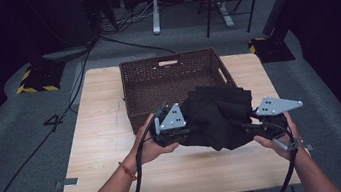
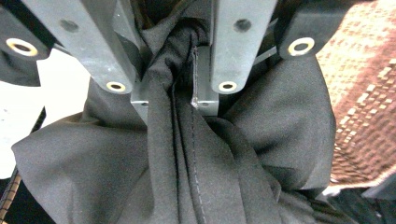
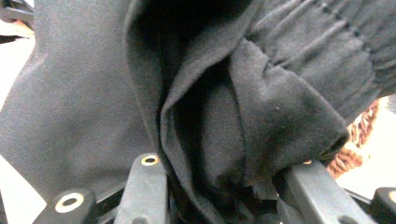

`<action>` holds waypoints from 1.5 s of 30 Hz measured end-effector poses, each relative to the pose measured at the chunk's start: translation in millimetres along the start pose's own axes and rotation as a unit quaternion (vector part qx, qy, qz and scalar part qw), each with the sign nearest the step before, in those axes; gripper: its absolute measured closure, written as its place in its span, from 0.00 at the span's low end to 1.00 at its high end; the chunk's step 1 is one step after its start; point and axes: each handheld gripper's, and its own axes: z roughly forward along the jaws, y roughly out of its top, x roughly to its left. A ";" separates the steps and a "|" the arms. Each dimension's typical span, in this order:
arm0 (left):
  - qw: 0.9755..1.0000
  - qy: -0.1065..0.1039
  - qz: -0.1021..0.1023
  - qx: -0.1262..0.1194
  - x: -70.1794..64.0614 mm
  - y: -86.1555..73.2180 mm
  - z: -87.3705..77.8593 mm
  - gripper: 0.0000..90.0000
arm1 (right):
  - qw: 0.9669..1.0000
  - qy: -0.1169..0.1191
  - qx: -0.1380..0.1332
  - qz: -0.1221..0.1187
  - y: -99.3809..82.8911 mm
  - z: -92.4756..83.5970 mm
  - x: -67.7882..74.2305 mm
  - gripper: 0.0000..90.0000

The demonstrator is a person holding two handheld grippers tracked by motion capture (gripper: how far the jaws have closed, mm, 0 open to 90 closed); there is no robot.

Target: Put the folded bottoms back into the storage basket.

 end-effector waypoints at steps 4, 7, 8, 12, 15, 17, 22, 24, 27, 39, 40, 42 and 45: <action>1.000 0.012 0.003 -0.004 5.1 7.3 -8.1 0.86 | 1.000 -0.001 -0.004 -0.005 11.2 2.9 -3.7 0.72; 1.000 0.026 0.001 -0.010 10.1 11.7 -14.2 0.86 | 1.000 -0.003 -0.006 -0.012 21.5 6.5 -6.4 0.72; 1.000 0.026 0.001 -0.010 10.1 11.7 -14.2 0.86 | 1.000 -0.001 -0.007 -0.009 25.1 8.0 -8.3 0.72; 0.999 0.040 0.000 -0.019 16.7 15.5 -21.6 0.86 | 1.000 -0.003 -0.006 -0.013 35.0 12.6 -12.1 0.72; 0.999 0.047 -0.001 -0.021 23.1 18.0 -26.6 0.86 | 1.000 -0.006 -0.008 -0.018 44.0 16.2 -13.8 0.72; 0.998 0.050 -0.006 -0.028 27.5 19.0 -29.8 0.86 | 1.000 -0.005 -0.010 -0.017 49.0 19.3 -15.3 0.72; 0.998 0.060 -0.011 -0.026 36.7 18.2 -31.3 0.86 | 1.000 -0.009 -0.009 -0.020 57.9 28.8 -19.5 0.72; 0.998 0.062 -0.013 -0.026 40.9 17.7 -31.3 0.86 | 1.000 -0.010 -0.009 -0.020 59.5 32.1 -21.0 0.72; 0.998 0.064 -0.018 -0.023 46.8 17.0 -30.8 0.86 | 1.000 -0.010 -0.007 -0.021 62.5 37.6 -24.9 0.72; 0.996 0.085 -0.029 -0.023 68.6 17.5 -34.2 0.86 | 0.999 -0.017 -0.005 -0.028 81.1 53.4 -37.7 0.72; 0.996 0.087 -0.029 -0.023 70.5 17.4 -34.7 0.86 | 0.999 -0.018 -0.005 -0.028 82.5 55.4 -38.2 0.72; 0.995 0.091 -0.030 -0.021 74.1 16.8 -35.3 0.86 | 0.999 -0.020 -0.004 -0.028 85.0 59.8 -39.2 0.72; 0.995 0.096 -0.032 -0.016 78.6 15.8 -35.4 0.86 | 1.000 -0.019 -0.003 -0.025 86.4 64.1 -41.0 0.72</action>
